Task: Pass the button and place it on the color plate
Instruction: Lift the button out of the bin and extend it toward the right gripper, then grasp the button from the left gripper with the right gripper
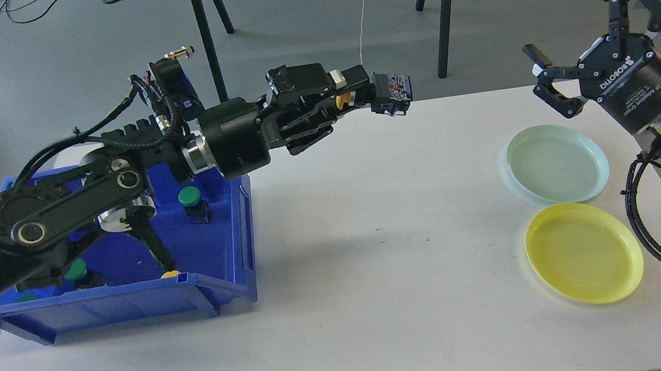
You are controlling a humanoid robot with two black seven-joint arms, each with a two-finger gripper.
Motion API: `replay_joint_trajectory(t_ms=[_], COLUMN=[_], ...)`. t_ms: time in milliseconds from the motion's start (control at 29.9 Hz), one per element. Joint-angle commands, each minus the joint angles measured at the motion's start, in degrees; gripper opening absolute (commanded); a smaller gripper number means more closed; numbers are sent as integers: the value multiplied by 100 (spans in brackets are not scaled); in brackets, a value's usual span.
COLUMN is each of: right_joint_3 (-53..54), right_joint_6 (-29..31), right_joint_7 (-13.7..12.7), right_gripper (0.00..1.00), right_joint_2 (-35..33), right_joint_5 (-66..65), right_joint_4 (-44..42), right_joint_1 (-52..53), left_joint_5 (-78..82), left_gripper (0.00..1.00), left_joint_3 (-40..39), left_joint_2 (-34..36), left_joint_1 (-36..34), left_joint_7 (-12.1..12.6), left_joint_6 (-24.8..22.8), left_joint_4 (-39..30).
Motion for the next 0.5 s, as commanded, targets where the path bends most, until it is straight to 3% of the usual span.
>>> replay_joint_trajectory(t_ms=[0,468], right_joint_3=[-415,-995], right_joint_6=[0,0], right_joint_7=[-1,17], right_gripper=[99,99], right_joint_2=[136,497], right_joint_5=[-486,-540], right_joint_4=[306,386], right_joint_1=[202,791], left_joint_5=[-3,-3], left_gripper=[6,6], left_joint_3=[-57,-57], left_joint_2=[-48,-83], left_joint_1=[29,29], left_joint_7=[-1,-1], left_joint_6=[-22,-31], left_joint_4=[35,35])
